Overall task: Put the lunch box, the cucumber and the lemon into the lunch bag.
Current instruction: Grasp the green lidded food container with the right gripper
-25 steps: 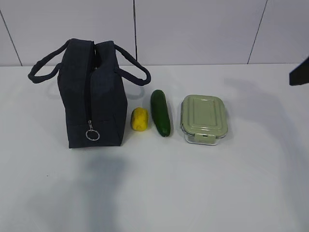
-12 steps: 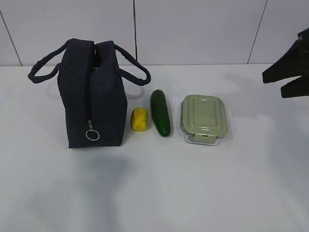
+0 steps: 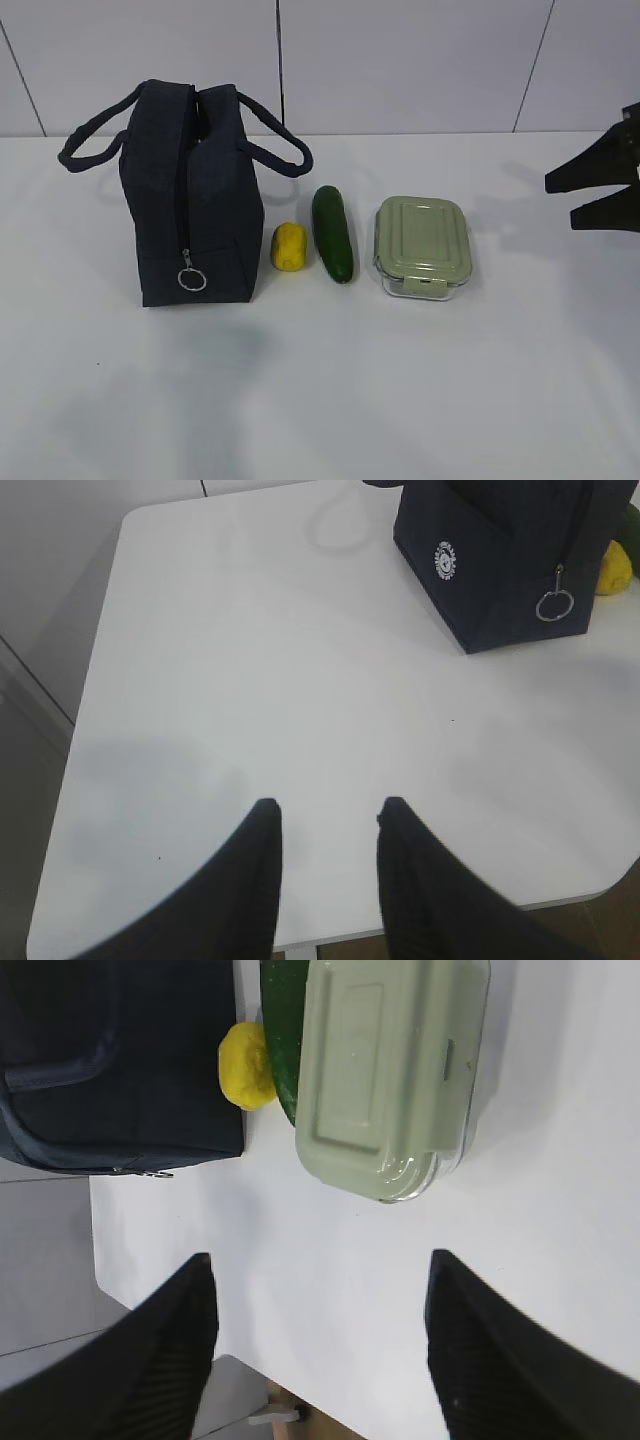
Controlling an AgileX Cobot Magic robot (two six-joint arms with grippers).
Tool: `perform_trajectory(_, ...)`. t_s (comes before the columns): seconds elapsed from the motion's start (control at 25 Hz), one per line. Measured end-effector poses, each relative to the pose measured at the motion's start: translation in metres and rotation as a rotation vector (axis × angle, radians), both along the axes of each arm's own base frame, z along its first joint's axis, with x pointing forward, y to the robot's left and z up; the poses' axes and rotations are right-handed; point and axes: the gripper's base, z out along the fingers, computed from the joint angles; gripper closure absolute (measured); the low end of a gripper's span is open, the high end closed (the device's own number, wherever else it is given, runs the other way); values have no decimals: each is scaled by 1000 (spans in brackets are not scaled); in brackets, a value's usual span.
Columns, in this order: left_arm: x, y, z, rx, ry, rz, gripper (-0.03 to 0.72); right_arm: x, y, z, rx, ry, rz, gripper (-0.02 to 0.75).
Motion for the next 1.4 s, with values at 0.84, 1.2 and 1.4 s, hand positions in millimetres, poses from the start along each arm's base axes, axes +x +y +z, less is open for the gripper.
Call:
perform_trajectory(0.84,0,0,0,0,0,0,452,11,-2,-18,3,-25,-14,172)
perform_trajectory(1.2,0,0,0,0,0,0,452,31,-7,-33,40,-34,-21,161)
perform_trajectory(1.4,0,0,0,0,0,0,452,53,-13,-46,60,-30,-6,161)
